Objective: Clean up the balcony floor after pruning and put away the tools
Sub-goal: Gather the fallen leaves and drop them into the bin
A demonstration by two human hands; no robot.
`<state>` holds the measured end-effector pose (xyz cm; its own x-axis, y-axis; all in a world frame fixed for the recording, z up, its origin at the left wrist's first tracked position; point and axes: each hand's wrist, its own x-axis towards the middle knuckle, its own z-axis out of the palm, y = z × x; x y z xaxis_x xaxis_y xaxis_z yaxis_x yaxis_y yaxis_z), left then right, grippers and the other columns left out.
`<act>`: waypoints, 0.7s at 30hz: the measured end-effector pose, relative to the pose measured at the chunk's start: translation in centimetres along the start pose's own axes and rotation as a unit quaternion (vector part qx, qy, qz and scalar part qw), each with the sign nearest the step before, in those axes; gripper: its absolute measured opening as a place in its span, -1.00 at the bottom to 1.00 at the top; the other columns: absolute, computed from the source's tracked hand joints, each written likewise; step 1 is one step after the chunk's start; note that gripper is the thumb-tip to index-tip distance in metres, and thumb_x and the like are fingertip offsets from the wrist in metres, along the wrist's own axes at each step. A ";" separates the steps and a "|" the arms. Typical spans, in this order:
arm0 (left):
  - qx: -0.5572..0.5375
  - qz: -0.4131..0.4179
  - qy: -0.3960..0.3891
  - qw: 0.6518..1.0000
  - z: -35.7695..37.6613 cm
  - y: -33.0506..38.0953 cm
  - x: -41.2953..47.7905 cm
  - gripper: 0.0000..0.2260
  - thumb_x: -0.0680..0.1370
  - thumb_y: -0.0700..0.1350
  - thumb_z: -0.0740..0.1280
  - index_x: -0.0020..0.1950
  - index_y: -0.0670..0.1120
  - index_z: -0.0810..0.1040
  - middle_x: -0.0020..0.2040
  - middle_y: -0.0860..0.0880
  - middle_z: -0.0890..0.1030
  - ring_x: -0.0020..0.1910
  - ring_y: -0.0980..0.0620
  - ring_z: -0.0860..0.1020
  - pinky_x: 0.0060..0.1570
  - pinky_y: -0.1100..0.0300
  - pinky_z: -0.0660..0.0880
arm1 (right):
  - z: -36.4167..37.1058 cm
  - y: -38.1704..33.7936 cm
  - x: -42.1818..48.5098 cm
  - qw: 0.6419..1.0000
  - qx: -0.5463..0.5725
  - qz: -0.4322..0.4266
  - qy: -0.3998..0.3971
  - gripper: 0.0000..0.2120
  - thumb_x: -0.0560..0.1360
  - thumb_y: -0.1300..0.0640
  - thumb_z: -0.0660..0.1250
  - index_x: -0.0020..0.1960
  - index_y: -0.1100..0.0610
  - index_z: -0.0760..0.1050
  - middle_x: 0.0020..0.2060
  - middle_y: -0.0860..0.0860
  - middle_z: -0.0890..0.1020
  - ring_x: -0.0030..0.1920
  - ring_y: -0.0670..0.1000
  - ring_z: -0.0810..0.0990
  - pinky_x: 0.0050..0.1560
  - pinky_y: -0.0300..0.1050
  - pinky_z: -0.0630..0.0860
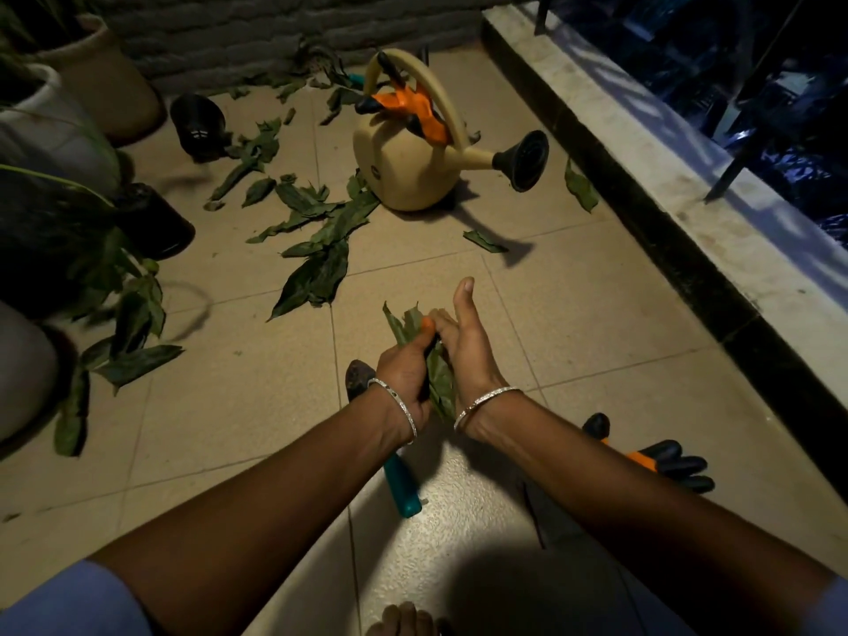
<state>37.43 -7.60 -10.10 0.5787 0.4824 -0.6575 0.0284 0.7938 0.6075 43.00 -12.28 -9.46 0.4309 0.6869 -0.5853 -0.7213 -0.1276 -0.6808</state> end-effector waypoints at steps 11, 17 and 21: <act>-0.029 0.106 0.032 0.993 -7.0 7.4 -3.0 -0.81 0.67 -0.21 0.12 -0.03 -0.15 0.51 -0.45 -0.01 0.49 -0.52 0.11 0.48 -0.49 0.32 0.47 | -0.5 -1.8 7.6 0.979 -0.072 -0.096 0.166 -0.67 0.59 -0.13 0.22 0.10 0.12 0.54 0.06 0.11 0.57 -0.04 0.06 0.49 0.15 0.05 0.42; -0.032 0.112 0.070 0.991 -12.0 8.8 -2.8 -0.81 0.68 -0.19 0.12 0.03 -0.12 0.52 -0.43 0.00 0.43 -0.55 0.13 0.39 -0.51 0.33 0.39 | -3.8 -2.4 11.9 0.875 -0.334 -0.172 0.306 -0.76 0.47 0.23 0.34 0.12 0.15 0.61 0.07 0.09 0.65 0.10 0.14 0.58 0.19 -0.03 0.50; -0.048 0.095 0.091 0.990 -11.9 9.4 -0.3 -0.80 0.68 -0.18 0.13 0.00 -0.12 0.54 -0.48 0.01 0.41 -0.57 0.13 0.37 -0.50 0.35 0.38 | -6.0 -5.7 14.5 0.815 -0.465 -0.202 0.280 -0.74 0.46 0.23 0.36 0.14 0.18 0.59 0.14 0.21 0.60 0.17 0.23 0.55 0.22 0.00 0.45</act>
<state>27.76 4.12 -9.48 0.4101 0.6776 -0.6105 -0.1492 0.7102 0.6880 56.61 -5.93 -16.74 0.8988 0.4068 -0.1634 0.1514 -0.6378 -0.7552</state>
